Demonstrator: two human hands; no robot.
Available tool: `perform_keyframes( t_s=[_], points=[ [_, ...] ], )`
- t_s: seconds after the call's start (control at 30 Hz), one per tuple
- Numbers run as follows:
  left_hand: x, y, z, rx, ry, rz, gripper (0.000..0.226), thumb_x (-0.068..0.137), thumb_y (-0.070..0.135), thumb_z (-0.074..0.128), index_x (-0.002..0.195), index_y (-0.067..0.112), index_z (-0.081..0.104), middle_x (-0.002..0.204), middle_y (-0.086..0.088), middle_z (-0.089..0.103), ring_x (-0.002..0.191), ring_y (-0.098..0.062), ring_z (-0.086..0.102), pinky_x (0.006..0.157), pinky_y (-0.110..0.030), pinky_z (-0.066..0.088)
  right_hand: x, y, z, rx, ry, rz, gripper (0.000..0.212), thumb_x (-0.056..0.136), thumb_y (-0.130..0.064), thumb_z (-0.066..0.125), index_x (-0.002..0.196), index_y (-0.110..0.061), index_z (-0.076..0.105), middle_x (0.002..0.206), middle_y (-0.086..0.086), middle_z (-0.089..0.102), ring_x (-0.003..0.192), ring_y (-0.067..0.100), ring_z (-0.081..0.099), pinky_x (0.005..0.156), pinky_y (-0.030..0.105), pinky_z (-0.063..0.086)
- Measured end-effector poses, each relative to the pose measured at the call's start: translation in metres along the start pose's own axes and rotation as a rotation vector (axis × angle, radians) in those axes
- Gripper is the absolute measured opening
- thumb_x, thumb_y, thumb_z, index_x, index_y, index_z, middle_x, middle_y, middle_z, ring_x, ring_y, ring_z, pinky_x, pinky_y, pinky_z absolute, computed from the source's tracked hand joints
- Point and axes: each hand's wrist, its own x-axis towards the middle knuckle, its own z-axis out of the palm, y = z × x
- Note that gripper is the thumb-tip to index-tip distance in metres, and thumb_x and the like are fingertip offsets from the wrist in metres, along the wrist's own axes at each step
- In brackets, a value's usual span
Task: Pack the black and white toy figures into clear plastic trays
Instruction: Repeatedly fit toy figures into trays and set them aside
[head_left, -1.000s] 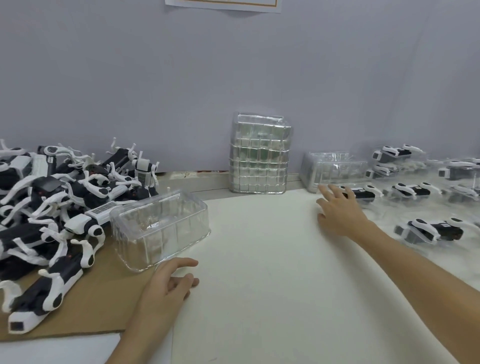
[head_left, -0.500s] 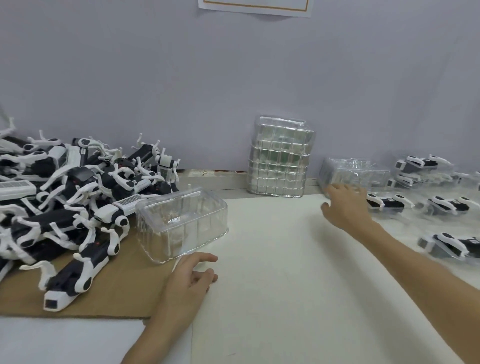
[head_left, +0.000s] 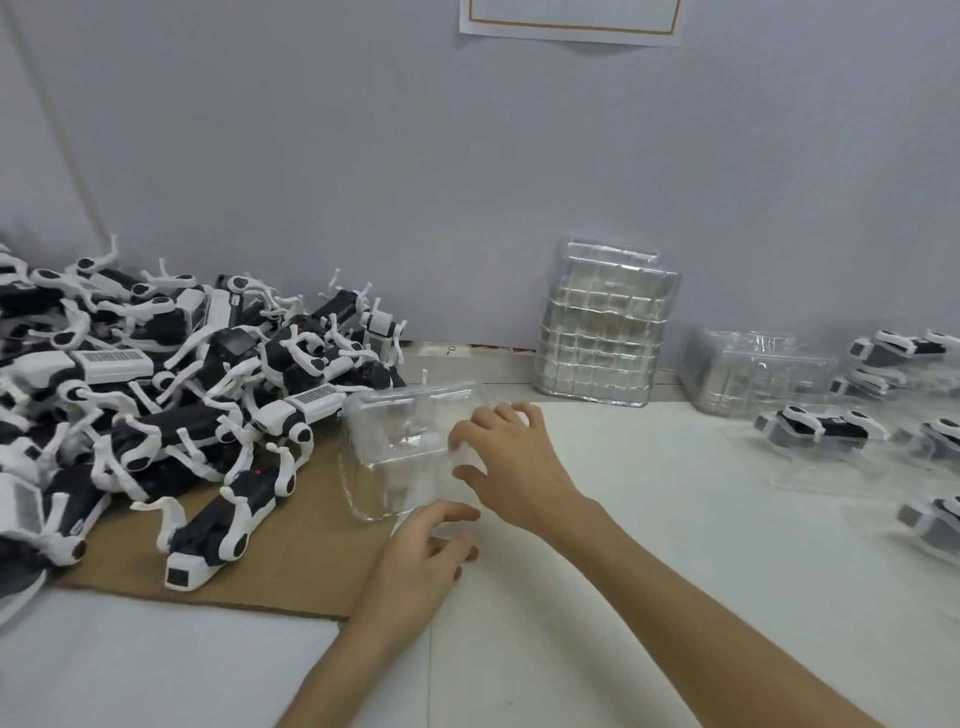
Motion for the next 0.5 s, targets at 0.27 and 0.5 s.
perform_keyframes(
  t_s=[0.27,0.5],
  points=[
    [-0.002,0.009,0.001,-0.082,-0.056,0.079,0.016,0.098,0.019,0.058,0.098,0.031,0.069,0.095,0.011,0.074,0.085,-0.012,0.070,0.071,-0.023,0.049,-0.055,-0.002,-0.047,0.839,0.357,0.313,0.007,0.092,-0.020,0.070,0.095,-0.022,0.064,0.089,-0.011,0.070,0.076,0.011,0.069,0.070,0.019,0.051],
    [-0.015,0.031,-0.004,-0.324,0.082,0.276,0.024,0.087,0.036,0.058,0.077,0.021,0.074,0.067,0.000,0.064,0.060,-0.017,0.059,0.057,-0.022,0.047,-0.094,-0.027,-0.051,1.223,0.353,0.337,0.006,0.093,-0.008,0.066,0.098,-0.009,0.064,0.084,0.005,0.074,0.069,0.023,0.071,0.067,0.018,0.051]
  ],
)
